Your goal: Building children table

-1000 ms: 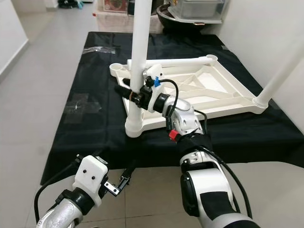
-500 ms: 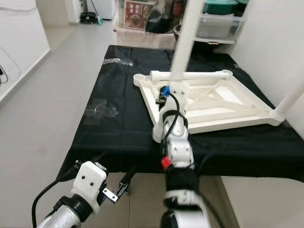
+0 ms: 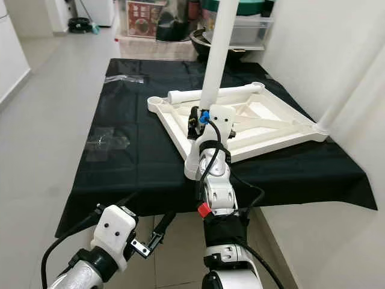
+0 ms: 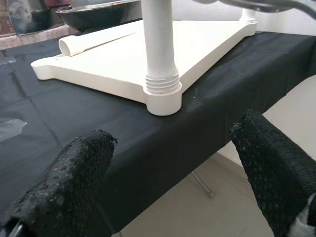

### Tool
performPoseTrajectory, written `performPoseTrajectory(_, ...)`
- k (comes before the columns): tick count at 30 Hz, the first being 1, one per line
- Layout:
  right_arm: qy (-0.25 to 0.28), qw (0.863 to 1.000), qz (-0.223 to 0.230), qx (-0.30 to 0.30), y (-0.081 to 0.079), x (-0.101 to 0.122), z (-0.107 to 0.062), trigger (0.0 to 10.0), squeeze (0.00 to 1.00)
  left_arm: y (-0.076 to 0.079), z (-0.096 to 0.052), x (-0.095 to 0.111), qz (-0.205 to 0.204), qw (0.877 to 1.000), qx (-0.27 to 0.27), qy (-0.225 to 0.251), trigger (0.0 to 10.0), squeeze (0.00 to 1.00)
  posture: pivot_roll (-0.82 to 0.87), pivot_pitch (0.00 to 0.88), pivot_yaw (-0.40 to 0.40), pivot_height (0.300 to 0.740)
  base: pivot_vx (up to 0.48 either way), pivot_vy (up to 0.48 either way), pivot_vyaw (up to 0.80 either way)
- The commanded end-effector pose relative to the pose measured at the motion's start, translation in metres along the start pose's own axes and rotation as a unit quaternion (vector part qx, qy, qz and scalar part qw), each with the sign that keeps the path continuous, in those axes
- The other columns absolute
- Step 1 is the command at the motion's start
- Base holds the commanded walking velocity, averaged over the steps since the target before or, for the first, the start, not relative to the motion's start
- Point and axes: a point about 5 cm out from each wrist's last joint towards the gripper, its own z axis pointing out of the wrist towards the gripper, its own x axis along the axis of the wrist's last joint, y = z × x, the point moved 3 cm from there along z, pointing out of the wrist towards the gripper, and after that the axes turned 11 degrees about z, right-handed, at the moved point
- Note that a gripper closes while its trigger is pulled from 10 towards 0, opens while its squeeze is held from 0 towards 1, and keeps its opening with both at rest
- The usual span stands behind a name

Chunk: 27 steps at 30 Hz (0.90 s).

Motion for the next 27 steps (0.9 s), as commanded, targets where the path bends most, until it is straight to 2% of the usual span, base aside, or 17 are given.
performPoseTrajectory(1,-0.051,0.988,0.044,0.142,-0.011,-0.008,-0.001,10.0,0.0,0.004,0.0,-0.004,-0.002,1.0,-0.008,-0.007,10.0,0.0,0.12,0.068,-0.072,0.74,0.0,0.0,0.0)
performPoseTrajectory(3,-0.091,0.954,0.084,0.274,-0.016,-0.008,-0.006,10.0,0.0,0.004,0.0,-0.005,-0.002,1.0,-0.008,-0.007,10.0,0.0,0.12,0.069,-0.071,0.74,0.0,0.0,0.0)
performPoseTrajectory(4,-0.091,0.954,0.084,0.274,-0.016,-0.008,-0.006,10.0,0.0,0.004,0.0,-0.005,-0.002,1.0,-0.008,-0.007,10.0,0.0,0.12,0.069,-0.071,0.74,0.0,0.0,0.0)
performPoseTrajectory(6,-0.112,0.931,0.093,0.335,-0.012,-0.004,-0.005,10.0,0.0,0.004,0.001,-0.005,-0.002,1.0,-0.009,-0.007,10.0,0.0,0.12,0.069,-0.072,0.74,0.0,0.0,0.0)
performPoseTrajectory(7,-0.112,0.931,0.093,0.335,-0.012,-0.004,-0.005,10.0,0.0,0.004,0.001,-0.005,-0.002,1.0,-0.009,-0.007,10.0,0.0,0.12,0.069,-0.072,0.74,0.0,0.0,0.0)
performPoseTrajectory(9,-0.122,0.916,0.091,0.371,-0.014,-0.001,-0.001,10.0,0.0,0.003,0.0,-0.004,-0.001,1.0,-0.008,-0.007,10.0,0.0,0.13,0.073,-0.077,0.74,0.0,0.0,0.0)
performPoseTrajectory(11,-0.122,0.916,0.091,0.371,-0.014,-0.001,-0.001,10.0,0.0,0.003,0.0,-0.004,-0.001,1.0,-0.008,-0.007,10.0,0.0,0.13,0.073,-0.077,0.74,0.0,0.0,0.0)
performPoseTrajectory(13,-0.127,0.904,0.08,0.401,-0.025,0.0,0.006,10.0,0.0,0.003,0.0,-0.003,0.0,1.0,-0.005,-0.007,10.0,0.0,0.14,0.078,-0.082,0.74,0.0,0.0,0.0)
performPoseTrajectory(16,-0.127,0.9,0.075,0.409,-0.029,0.0,0.009,10.0,0.0,0.003,0.0,-0.003,0.0,1.0,-0.005,-0.007,10.0,0.0,0.14,0.078,-0.082,0.74,0.0,0.0,0.0)
performPoseTrajectory(17,-0.123,0.898,0.075,0.416,-0.036,0.002,0.012,10.0,0.0,0.003,0.0,-0.003,0.0,1.0,-0.004,-0.008,10.0,0.0,0.14,0.084,-0.083,0.74,0.0,0.0,0.0)
performPoseTrajectory(18,-0.123,0.898,0.075,0.416,-0.036,0.002,0.012,10.0,0.0,0.003,0.0,-0.003,0.0,1.0,-0.004,-0.008,10.0,0.0,0.14,0.084,-0.083,0.74,0.0,0.0,0.0)
performPoseTrajectory(19,-0.122,0.89,0.078,0.432,-0.044,0.004,0.013,10.0,0.0,0.003,0.0,-0.003,0.0,1.0,-0.003,-0.007,10.0,0.0,0.14,0.089,-0.082,0.74,0.0,0.0,0.0)
performPoseTrajectory(20,-0.122,0.89,0.078,0.432,-0.044,0.004,0.013,10.0,0.0,0.003,0.0,-0.003,0.0,1.0,-0.003,-0.007,10.0,0.0,0.14,0.089,-0.082,0.74,0.0,0.0,0.0)
performPoseTrajectory(21,-0.12,0.885,0.07,0.444,-0.052,0.006,0.015,10.0,0.0,0.002,-0.001,-0.002,0.0,1.0,-0.002,-0.007,10.0,0.0,0.14,0.09,-0.085,0.74,0.0,0.0,0.0)
performPoseTrajectory(22,-0.119,0.883,0.065,0.449,-0.059,0.007,0.018,10.0,0.0,0.002,-0.001,-0.002,0.0,1.0,-0.002,-0.007,10.0,0.0,0.14,0.093,-0.085,0.74,0.0,0.0,0.0)
performPoseTrajectory(24,-0.119,0.883,0.065,0.449,-0.059,0.007,0.018,10.0,0.0,0.002,-0.001,-0.002,0.0,1.0,-0.002,-0.007,10.0,0.0,0.14,0.093,-0.085,0.74,0.0,0.0,0.0)
performPoseTrajectory(27,-0.117,0.879,0.051,0.459,-0.068,0.01,0.021,10.0,0.0,0.003,-0.001,-0.001,0.0,1.0,-0.002,-0.006,10.0,0.0,0.14,0.097,-0.087,0.74,0.0,0.0,0.0)
